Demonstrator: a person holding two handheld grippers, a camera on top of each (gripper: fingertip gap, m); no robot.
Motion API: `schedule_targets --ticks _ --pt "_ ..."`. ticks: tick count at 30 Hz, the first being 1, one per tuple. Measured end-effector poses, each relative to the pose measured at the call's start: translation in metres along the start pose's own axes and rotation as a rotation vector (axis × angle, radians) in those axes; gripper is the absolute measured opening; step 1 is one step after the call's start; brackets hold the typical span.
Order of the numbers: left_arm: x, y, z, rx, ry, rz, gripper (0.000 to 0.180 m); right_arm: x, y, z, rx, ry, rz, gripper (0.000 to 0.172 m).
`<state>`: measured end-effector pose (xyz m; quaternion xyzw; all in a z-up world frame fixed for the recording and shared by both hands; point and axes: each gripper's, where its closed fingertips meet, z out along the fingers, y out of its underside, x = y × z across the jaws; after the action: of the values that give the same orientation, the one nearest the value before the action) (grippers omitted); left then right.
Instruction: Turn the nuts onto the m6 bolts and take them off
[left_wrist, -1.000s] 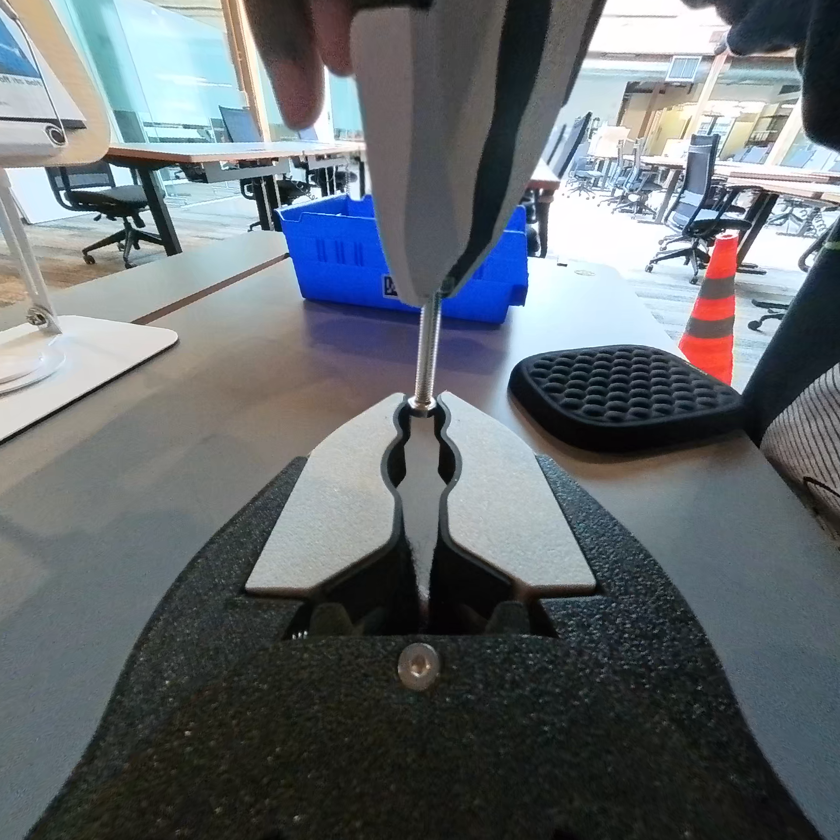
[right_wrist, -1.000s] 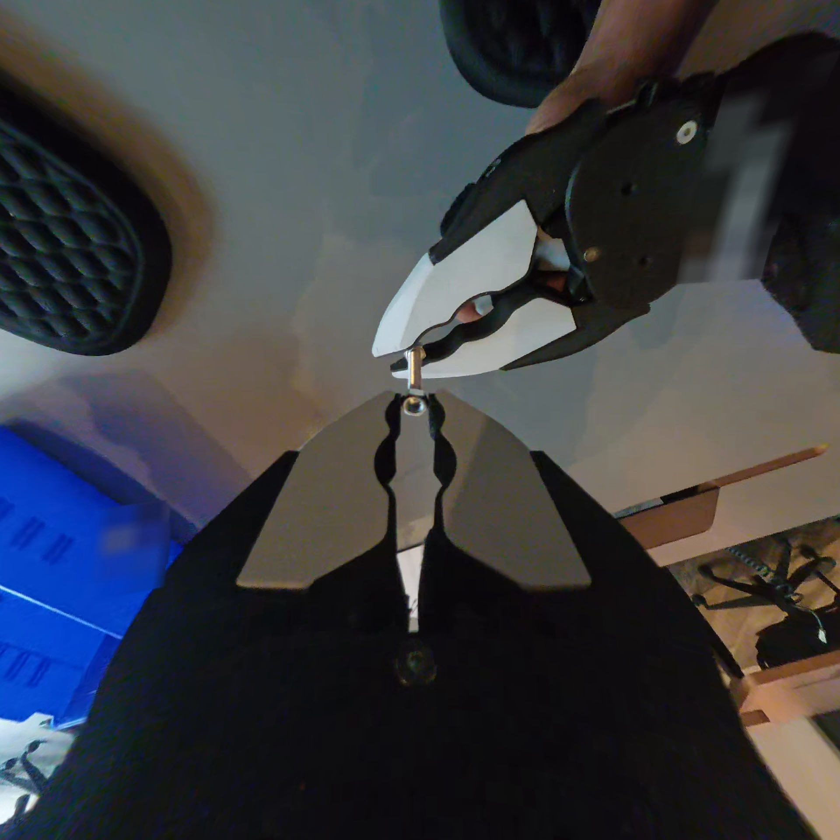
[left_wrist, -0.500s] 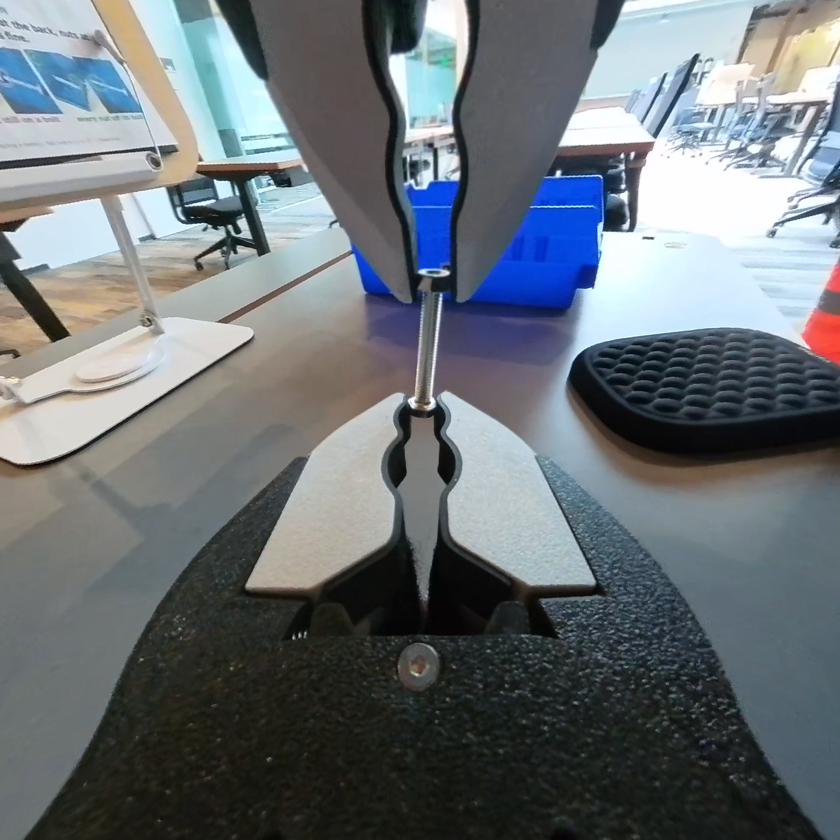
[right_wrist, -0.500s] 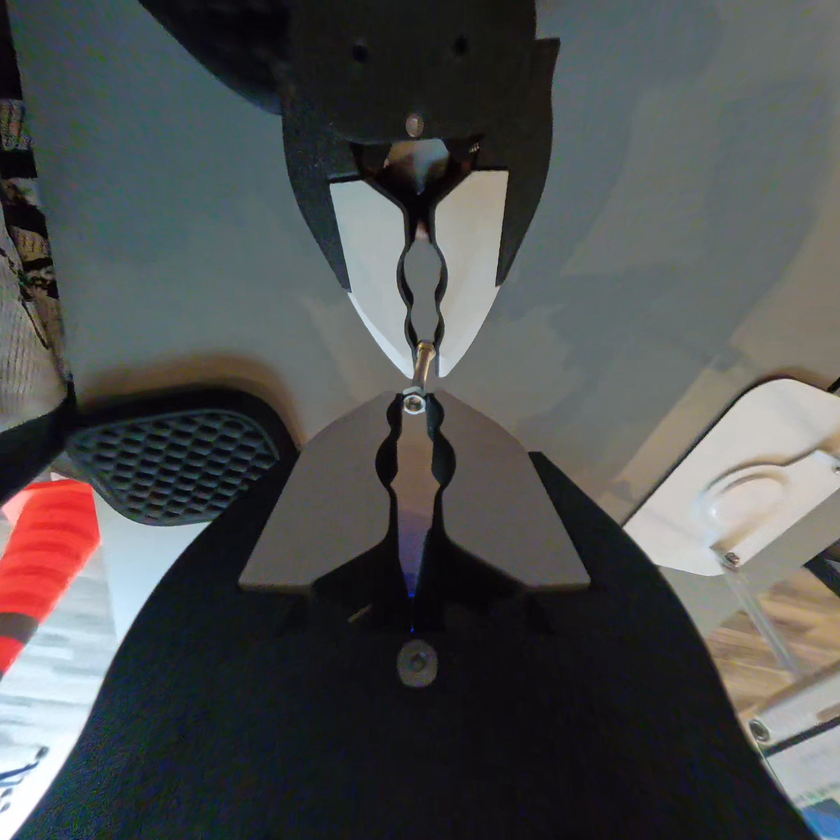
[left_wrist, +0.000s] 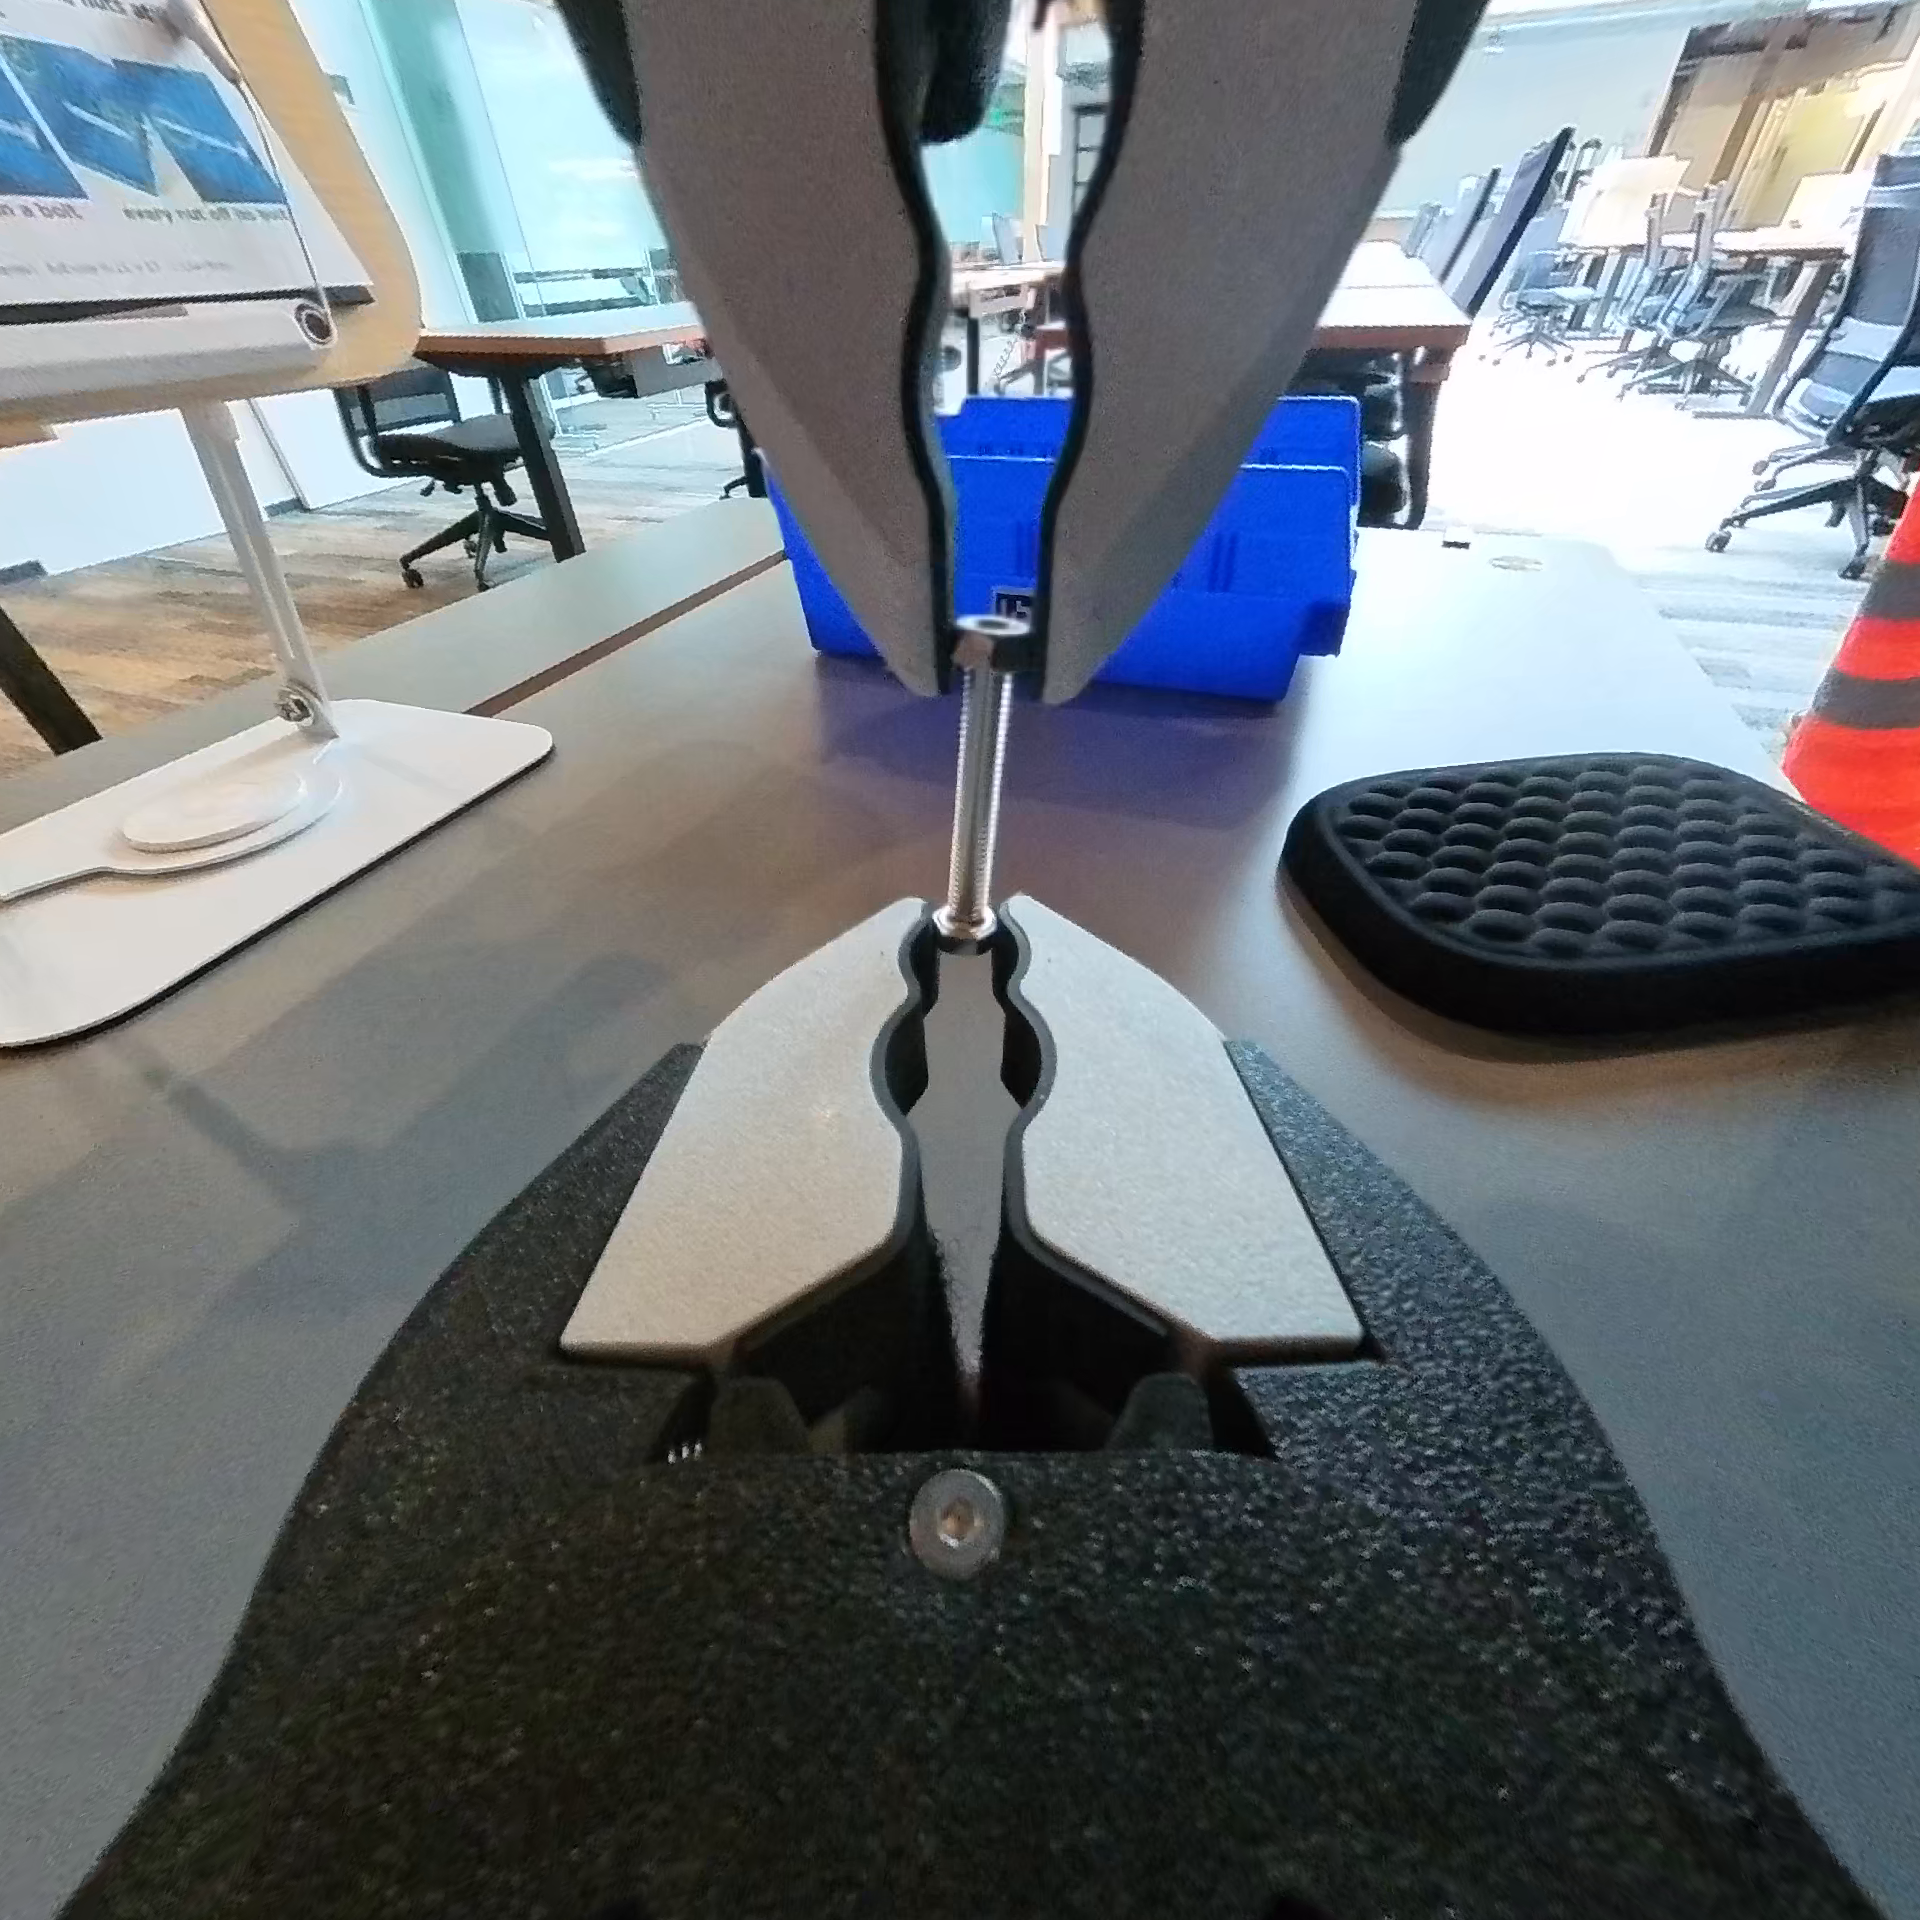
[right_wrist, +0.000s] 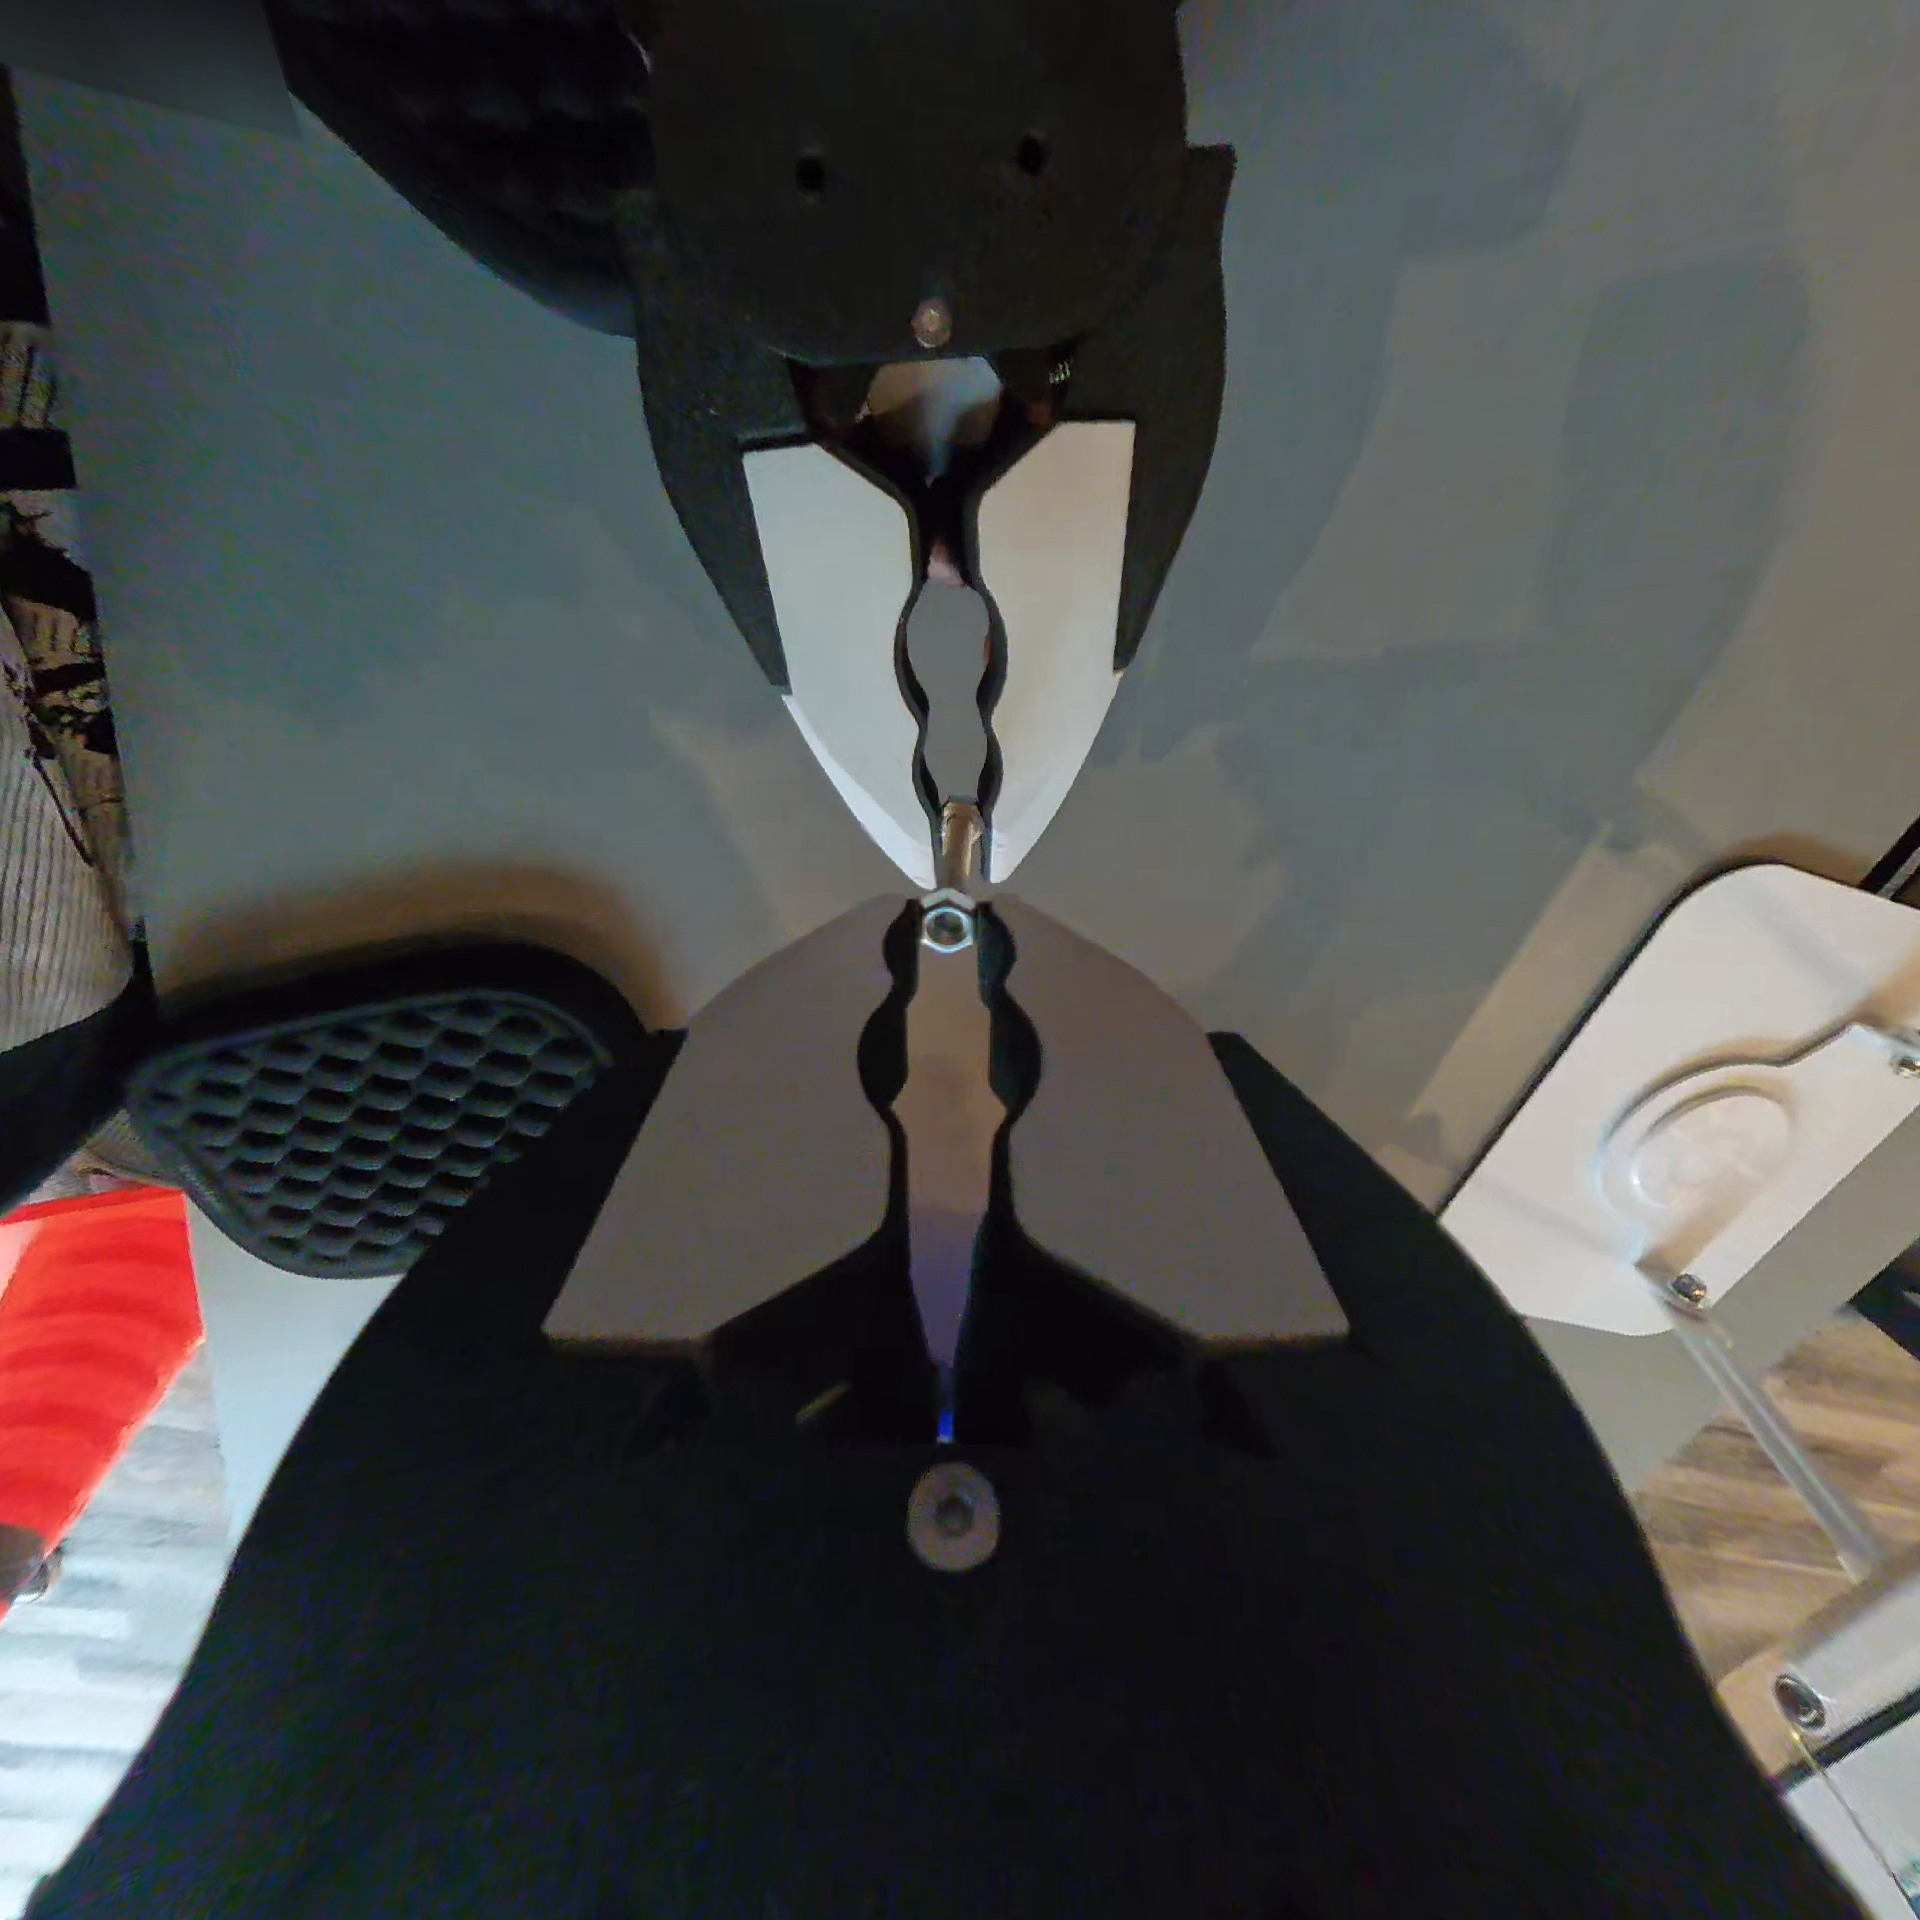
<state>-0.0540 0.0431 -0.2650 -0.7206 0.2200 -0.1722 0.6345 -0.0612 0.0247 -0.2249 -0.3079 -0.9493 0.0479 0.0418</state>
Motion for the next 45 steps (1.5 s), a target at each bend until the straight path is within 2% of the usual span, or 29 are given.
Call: schedule_targets --ticks 4,8,12,16,21,24,27,30,34,36,40,41,43,45 --pt "0.009 0.001 0.000 -0.010 0.076 -0.009 0.009 -0.005 0.000 0.001 -0.018 -0.004 -0.146 0.010" --pt "0.024 0.002 -0.003 -0.018 0.225 -0.030 0.009 -0.016 0.003 0.000 -0.061 -0.020 -0.458 0.009" --pt "0.043 0.001 -0.012 -0.020 0.419 -0.064 0.009 -0.033 -0.002 0.000 -0.064 -0.048 -0.788 0.010" --pt "0.061 -0.002 -0.027 -0.002 0.616 -0.114 0.009 -0.048 -0.015 -0.003 -0.030 -0.051 -0.993 0.009" --pt "0.084 -0.006 -0.049 0.013 0.893 -0.135 0.009 -0.069 -0.030 -0.007 -0.006 -0.081 -1.152 0.009" --pt "0.091 -0.008 -0.061 0.006 1.052 -0.186 0.009 -0.073 -0.039 -0.008 -0.014 -0.043 -1.224 0.010" --pt "0.092 -0.010 -0.065 0.014 1.105 -0.209 0.009 -0.068 -0.044 -0.011 -0.022 0.014 -1.235 0.010" --pt "0.086 -0.017 -0.067 0.089 1.075 -0.225 0.009 -0.062 -0.050 -0.020 0.040 0.066 -1.186 0.010" --pt "0.075 -0.022 -0.061 0.160 0.939 -0.200 0.009 -0.041 -0.049 -0.036 0.107 0.141 -0.997 0.010" --pt "0.065 -0.022 -0.050 0.172 0.804 -0.167 0.009 -0.032 -0.042 -0.041 0.122 0.151 -0.862 0.009" --pt "0.022 -0.028 -0.019 0.186 0.321 -0.119 0.009 -0.016 -0.017 -0.044 0.089 0.138 -0.574 0.010" --pt "0.017 -0.027 -0.016 0.181 0.240 -0.107 0.009 -0.014 -0.012 -0.044 0.090 0.121 -0.504 0.009" --pt "0.016 -0.022 -0.012 0.156 0.165 -0.108 0.009 -0.012 -0.006 -0.043 0.099 0.096 -0.409 0.009" --pt "0.023 -0.016 -0.010 0.133 0.172 -0.101 0.009 -0.014 -0.005 -0.041 0.114 0.066 -0.392 0.009"
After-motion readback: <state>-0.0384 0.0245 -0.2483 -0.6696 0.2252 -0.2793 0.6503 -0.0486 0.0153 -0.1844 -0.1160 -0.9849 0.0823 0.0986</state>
